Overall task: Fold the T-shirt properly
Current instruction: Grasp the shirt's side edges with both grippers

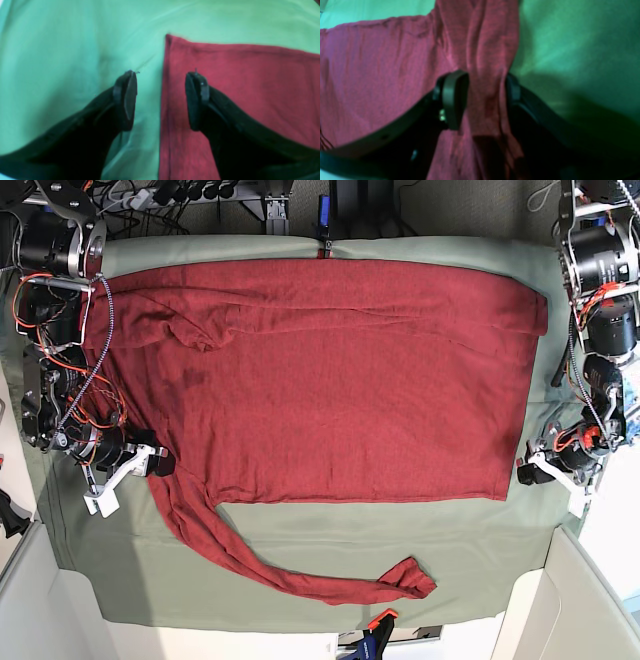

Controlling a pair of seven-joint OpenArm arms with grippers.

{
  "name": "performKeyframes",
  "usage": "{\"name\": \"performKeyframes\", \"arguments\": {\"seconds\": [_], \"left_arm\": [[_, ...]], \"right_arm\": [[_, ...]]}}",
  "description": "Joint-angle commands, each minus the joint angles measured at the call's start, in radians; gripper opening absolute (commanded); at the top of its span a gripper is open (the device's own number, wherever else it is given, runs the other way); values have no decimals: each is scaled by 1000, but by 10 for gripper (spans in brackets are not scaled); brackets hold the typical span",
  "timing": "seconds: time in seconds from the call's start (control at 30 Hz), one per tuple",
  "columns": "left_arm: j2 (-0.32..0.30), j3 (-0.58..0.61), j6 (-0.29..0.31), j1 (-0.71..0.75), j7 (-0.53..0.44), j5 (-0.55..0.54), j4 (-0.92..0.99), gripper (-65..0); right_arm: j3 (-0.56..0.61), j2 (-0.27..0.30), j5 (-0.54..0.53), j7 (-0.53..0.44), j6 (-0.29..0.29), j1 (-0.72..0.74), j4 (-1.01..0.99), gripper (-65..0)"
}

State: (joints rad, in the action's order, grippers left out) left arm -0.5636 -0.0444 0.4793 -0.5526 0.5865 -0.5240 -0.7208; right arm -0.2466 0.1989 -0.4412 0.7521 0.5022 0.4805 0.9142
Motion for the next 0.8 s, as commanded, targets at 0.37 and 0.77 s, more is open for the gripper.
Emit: {"name": "performKeyframes", "arguments": {"seconds": [0.37, 0.77], "left_arm": [[13, -3, 35, -23, -9, -1, 37, -312], [60, -2, 41, 4, -6, 0, 40, -313]], "right_arm": [[0, 6, 7, 31, 0, 21, 8, -397], [0, 6, 6, 34, 0, 21, 8, -397]]}}
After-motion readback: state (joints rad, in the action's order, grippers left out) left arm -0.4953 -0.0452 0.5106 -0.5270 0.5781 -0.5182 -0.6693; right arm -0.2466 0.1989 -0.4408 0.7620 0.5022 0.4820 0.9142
